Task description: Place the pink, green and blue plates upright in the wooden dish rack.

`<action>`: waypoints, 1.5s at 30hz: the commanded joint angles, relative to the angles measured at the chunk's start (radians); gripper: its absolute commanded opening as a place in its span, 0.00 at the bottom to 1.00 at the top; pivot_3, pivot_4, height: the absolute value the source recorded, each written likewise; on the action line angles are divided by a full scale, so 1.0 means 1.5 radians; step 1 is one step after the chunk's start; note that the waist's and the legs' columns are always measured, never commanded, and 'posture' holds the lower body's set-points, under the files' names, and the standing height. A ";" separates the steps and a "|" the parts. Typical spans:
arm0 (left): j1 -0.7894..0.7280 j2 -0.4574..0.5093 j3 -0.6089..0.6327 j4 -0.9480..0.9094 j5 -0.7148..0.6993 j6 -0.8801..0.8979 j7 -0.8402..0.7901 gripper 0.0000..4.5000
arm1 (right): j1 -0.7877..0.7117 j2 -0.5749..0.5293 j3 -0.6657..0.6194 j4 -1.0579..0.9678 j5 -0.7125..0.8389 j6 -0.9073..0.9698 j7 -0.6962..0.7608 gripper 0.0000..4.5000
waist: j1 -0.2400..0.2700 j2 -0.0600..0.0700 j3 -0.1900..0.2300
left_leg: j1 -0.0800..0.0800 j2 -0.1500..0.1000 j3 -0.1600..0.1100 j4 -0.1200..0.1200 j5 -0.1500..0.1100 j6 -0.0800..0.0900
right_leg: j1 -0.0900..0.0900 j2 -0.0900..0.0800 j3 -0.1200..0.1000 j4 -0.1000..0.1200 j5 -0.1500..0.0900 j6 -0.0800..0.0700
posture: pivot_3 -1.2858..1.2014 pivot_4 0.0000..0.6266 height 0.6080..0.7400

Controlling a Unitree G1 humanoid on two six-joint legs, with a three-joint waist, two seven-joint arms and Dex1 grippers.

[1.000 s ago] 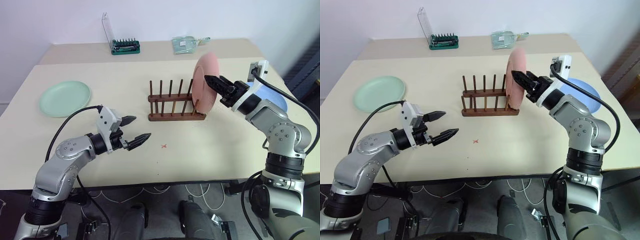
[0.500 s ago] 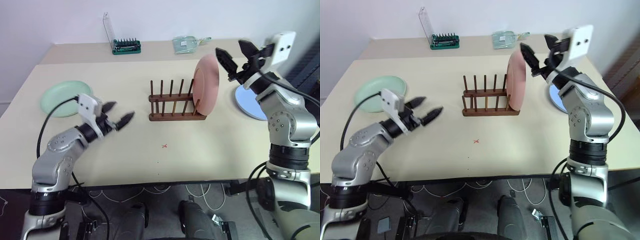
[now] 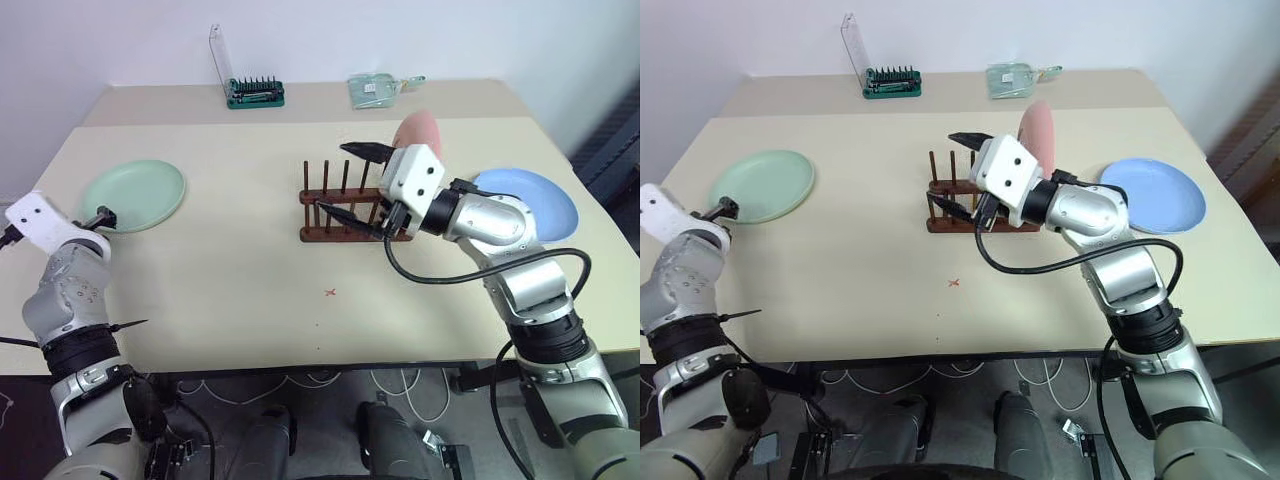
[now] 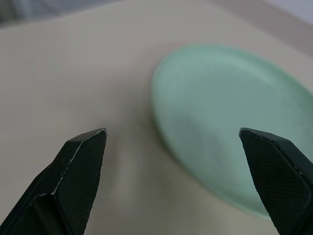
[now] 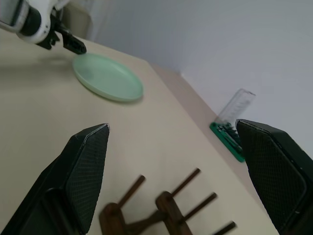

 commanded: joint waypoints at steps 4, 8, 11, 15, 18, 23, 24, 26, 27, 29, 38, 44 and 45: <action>-0.084 0.027 0.025 0.127 -0.026 0.028 0.003 1.00 | 0.001 0.012 -0.005 -0.016 -0.012 -0.018 0.009 0.93 | -0.003 0.000 0.000 | 0.000 0.000 0.000 0.000 0.000 0.000 | 0.000 0.000 0.000 0.000 0.000 0.000 | 0.52 0.24 1.00; -0.116 0.028 0.050 0.191 -0.039 0.005 0.021 1.00 | 0.006 0.011 -0.013 -0.017 -0.018 -0.018 0.008 0.93 | -0.006 0.000 0.000 | 0.000 0.000 0.000 0.000 0.000 0.000 | 0.000 0.000 0.000 0.001 0.000 0.000 | 0.52 0.24 1.00; -0.126 0.025 0.057 0.213 -0.044 -0.012 0.029 0.70 | 0.015 0.011 -0.016 -0.023 -0.025 -0.017 0.004 0.95 | -0.004 0.000 0.000 | 0.000 0.000 0.000 0.000 0.000 0.000 | 0.000 0.000 0.000 0.001 0.000 0.000 | 0.52 0.24 1.00; -0.127 0.024 0.056 0.217 -0.048 -0.017 0.029 0.25 | 0.020 0.013 -0.016 -0.028 -0.029 -0.015 0.002 0.95 | -0.003 0.000 0.000 | 0.000 0.000 0.000 0.000 0.000 0.000 | 0.000 0.000 0.000 0.001 0.000 0.000 | 0.52 0.24 1.00; -0.123 0.024 0.049 0.210 -0.051 -0.016 0.025 0.00 | 0.021 0.014 -0.016 -0.028 -0.032 -0.015 0.003 0.95 | -0.002 0.000 0.000 | 0.000 0.000 0.000 0.000 0.000 0.000 | 0.000 0.000 0.000 0.001 0.000 0.000 | 0.52 0.24 1.00; -0.111 0.005 -0.013 0.064 -0.065 -0.006 -0.035 0.00 | 0.002 0.020 -0.016 -0.006 -0.059 -0.042 -0.010 0.95 | -0.004 0.000 0.000 | 0.000 0.000 0.000 0.000 0.000 0.000 | 0.000 0.000 0.000 0.001 0.000 0.000 | 0.52 0.24 1.00; -0.111 -0.006 -0.024 0.013 -0.072 -0.013 -0.043 0.00 | -0.006 0.022 -0.015 0.003 -0.070 -0.051 -0.016 0.95 | -0.002 -0.001 0.000 | 0.000 0.000 0.000 0.000 0.000 0.000 | 0.000 0.000 0.000 0.001 0.000 0.000 | 0.52 0.24 1.00; -0.111 -0.012 -0.069 -0.083 -0.070 -0.002 -0.062 0.00 | -0.023 0.023 -0.009 0.024 -0.097 -0.076 -0.025 0.95 | -0.002 -0.002 0.000 | 0.000 0.000 0.000 0.001 0.000 0.000 | 0.000 0.000 0.000 0.001 0.000 0.000 | 0.52 0.24 1.00; -0.108 -0.011 -0.089 -0.112 -0.065 0.006 -0.069 0.00 | -0.028 0.023 -0.007 0.031 -0.106 -0.086 -0.026 0.95 | -0.002 -0.002 0.000 | -0.001 0.000 0.000 0.001 0.000 0.000 | 0.000 0.000 0.000 0.001 0.000 0.000 | 0.52 0.24 1.00; -0.108 0.006 -0.166 -0.188 -0.034 0.020 -0.092 0.00 | -0.047 0.018 0.013 0.057 -0.151 -0.131 -0.030 0.95 | -0.003 -0.002 0.000 | -0.001 0.000 0.000 0.001 0.000 -0.001 | 0.000 0.000 0.000 0.001 0.000 0.000 | 0.52 0.24 1.00; -0.203 -0.045 -0.270 -0.347 -0.046 0.149 -0.067 0.00 | -0.109 0.017 0.088 0.176 -0.336 -0.284 -0.076 0.95 | -0.007 -0.002 0.000 | 0.000 0.000 0.001 0.001 0.002 -0.003 | -0.001 0.000 0.000 0.001 0.001 0.000 | 0.52 0.24 1.00; -0.248 -0.090 -0.279 -0.391 -0.092 0.233 -0.064 0.00 | -0.123 0.019 0.094 0.205 -0.401 -0.308 -0.103 0.95 | -0.006 -0.002 0.000 | -0.001 0.000 0.001 0.002 0.002 -0.003 | -0.001 0.000 0.000 0.001 0.001 0.000 | 0.52 0.24 1.00; -0.253 -0.096 -0.277 -0.397 -0.098 0.245 -0.065 0.00 | -0.127 0.017 0.095 0.213 -0.416 -0.311 -0.111 0.95 | -0.006 -0.002 0.000 | -0.001 0.000 0.001 0.002 0.002 -0.003 | -0.001 0.000 0.000 0.001 0.001 0.000 | 0.52 0.24 1.00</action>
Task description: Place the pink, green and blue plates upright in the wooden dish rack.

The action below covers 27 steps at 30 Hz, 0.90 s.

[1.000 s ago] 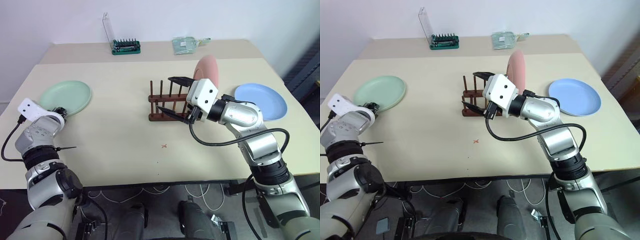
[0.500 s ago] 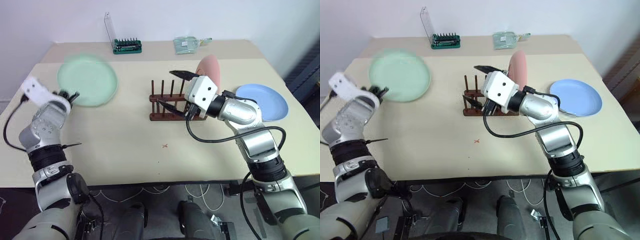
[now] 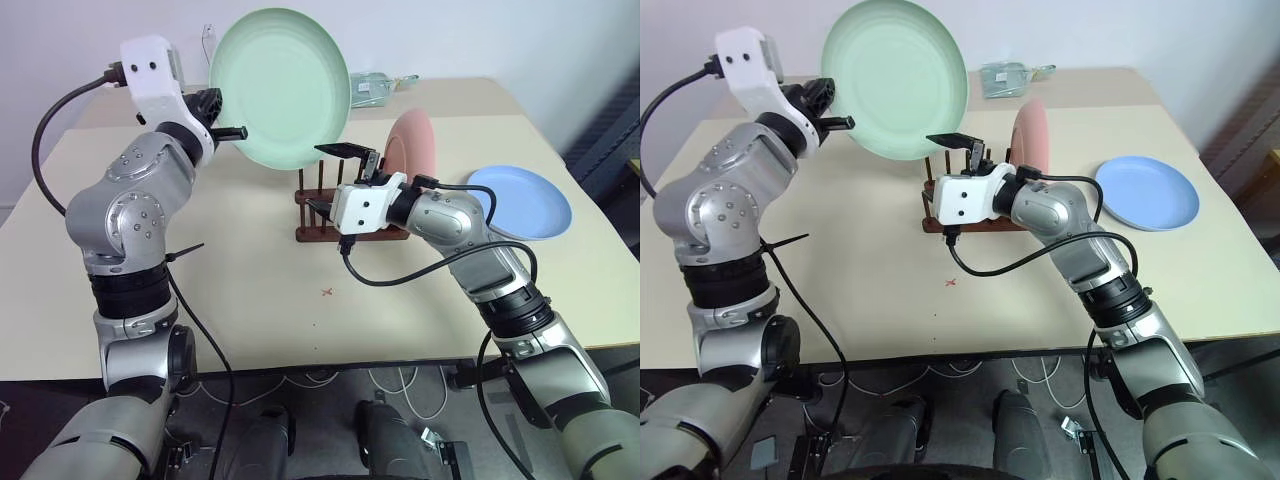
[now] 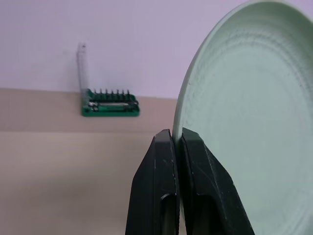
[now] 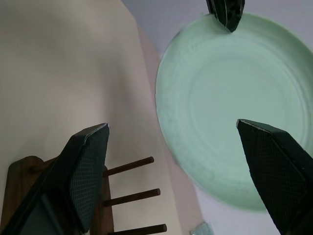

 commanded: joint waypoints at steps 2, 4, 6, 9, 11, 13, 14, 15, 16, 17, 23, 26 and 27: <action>-0.042 -0.019 0.013 -0.059 -0.039 0.045 0.001 0.00 | -0.030 -0.003 -0.007 0.016 -0.054 -0.018 -0.037 0.95 | 0.001 0.000 0.000 | 0.000 0.000 0.000 0.000 0.000 0.000 | 0.000 0.000 0.000 0.000 0.000 0.000 | 0.52 0.24 1.00; -0.049 -0.028 0.021 -0.068 -0.054 0.066 0.003 0.00 | -0.032 -0.007 -0.008 0.029 -0.071 -0.022 -0.044 0.95 | 0.001 0.000 0.000 | 0.000 0.000 0.000 0.000 0.000 0.000 | 0.000 0.000 0.000 0.000 0.000 0.000 | 0.52 0.24 1.00; -0.052 -0.028 0.020 -0.076 -0.060 0.080 -0.001 0.00 | -0.032 -0.009 -0.008 0.036 -0.080 -0.024 -0.045 0.95 | -0.001 0.000 0.000 | 0.000 0.000 0.000 0.000 0.000 0.000 | 0.000 0.000 0.000 0.000 0.000 0.000 | 0.52 0.24 1.00; -0.049 -0.026 0.022 -0.076 -0.057 0.088 0.001 0.00 | -0.034 -0.007 -0.012 0.043 -0.085 -0.026 -0.048 0.77 | -0.001 0.000 0.000 | 0.000 0.000 0.000 0.000 0.000 0.000 | 0.000 0.000 0.000 0.000 0.000 0.000 | 0.52 0.24 1.00; -0.049 -0.027 0.024 -0.074 -0.055 0.090 0.002 0.00 | -0.034 -0.005 -0.012 0.045 -0.087 -0.028 -0.048 0.57 | -0.001 0.000 0.000 | 0.000 0.000 0.000 0.000 0.000 0.000 | 0.000 0.000 0.000 0.000 0.000 0.000 | 0.52 0.24 1.00; -0.049 -0.026 0.025 -0.073 -0.053 0.090 0.002 0.00 | -0.034 -0.004 -0.012 0.045 -0.090 -0.029 -0.048 0.34 | 0.000 0.000 0.000 | 0.000 0.000 0.000 0.000 0.000 0.000 | 0.000 0.000 0.000 0.000 0.000 0.000 | 0.52 0.24 1.00; -0.049 -0.029 0.028 -0.072 -0.055 0.088 0.003 0.00 | -0.034 -0.003 -0.012 0.045 -0.091 -0.030 -0.048 0.23 | 0.000 0.000 0.000 | 0.000 0.000 0.000 0.000 0.000 0.000 | 0.000 0.000 0.000 0.000 0.000 0.000 | 0.52 0.24 1.00; -0.050 -0.034 0.033 -0.071 -0.057 0.086 0.005 0.00 | -0.034 -0.003 -0.011 0.046 -0.093 -0.031 -0.050 0.14 | 0.000 0.000 0.000 | 0.000 0.000 0.000 0.000 0.000 0.000 | 0.000 0.000 0.000 0.000 0.000 0.000 | 0.52 0.24 1.00; -0.050 -0.037 0.037 -0.070 -0.058 0.085 0.007 0.00 | -0.035 -0.003 -0.011 0.047 -0.094 -0.033 -0.052 0.01 | 0.000 0.000 0.000 | 0.000 0.000 0.000 0.000 0.000 0.000 | 0.000 0.000 0.000 0.000 0.000 0.000 | 0.52 0.24 1.00; -0.049 -0.039 0.041 -0.068 -0.059 0.084 0.007 0.00 | -0.035 -0.002 -0.012 0.047 -0.098 -0.034 -0.058 0.00 | 0.000 0.000 0.000 | 0.000 0.000 0.000 0.000 0.000 0.000 | 0.000 0.000 0.000 0.000 0.000 0.000 | 0.52 0.24 1.00; -0.041 -0.022 0.097 -0.047 -0.037 -0.041 -0.020 0.42 | -0.037 0.007 -0.021 0.044 -0.091 -0.037 -0.066 0.00 | -0.001 0.000 0.000 | 0.000 0.000 0.000 0.000 0.000 -0.001 | 0.000 0.000 0.000 0.000 0.000 0.000 | 0.52 0.24 1.00; -0.017 0.028 0.117 0.000 0.003 -0.099 -0.032 0.74 | -0.036 0.019 -0.030 0.033 -0.067 -0.028 -0.061 0.00 | -0.003 0.000 0.000 | 0.000 0.000 0.000 0.000 0.000 -0.001 | 0.000 0.000 0.000 0.000 0.000 0.000 | 0.52 0.24 1.00; -0.004 0.049 0.117 0.015 0.019 -0.118 -0.040 0.74 | -0.036 0.024 -0.036 0.027 -0.053 -0.025 -0.058 0.00 | -0.004 0.000 0.000 | 0.000 0.000 0.000 0.000 0.000 -0.001 | 0.000 0.000 0.000 0.000 0.000 0.000 | 0.52 0.24 1.00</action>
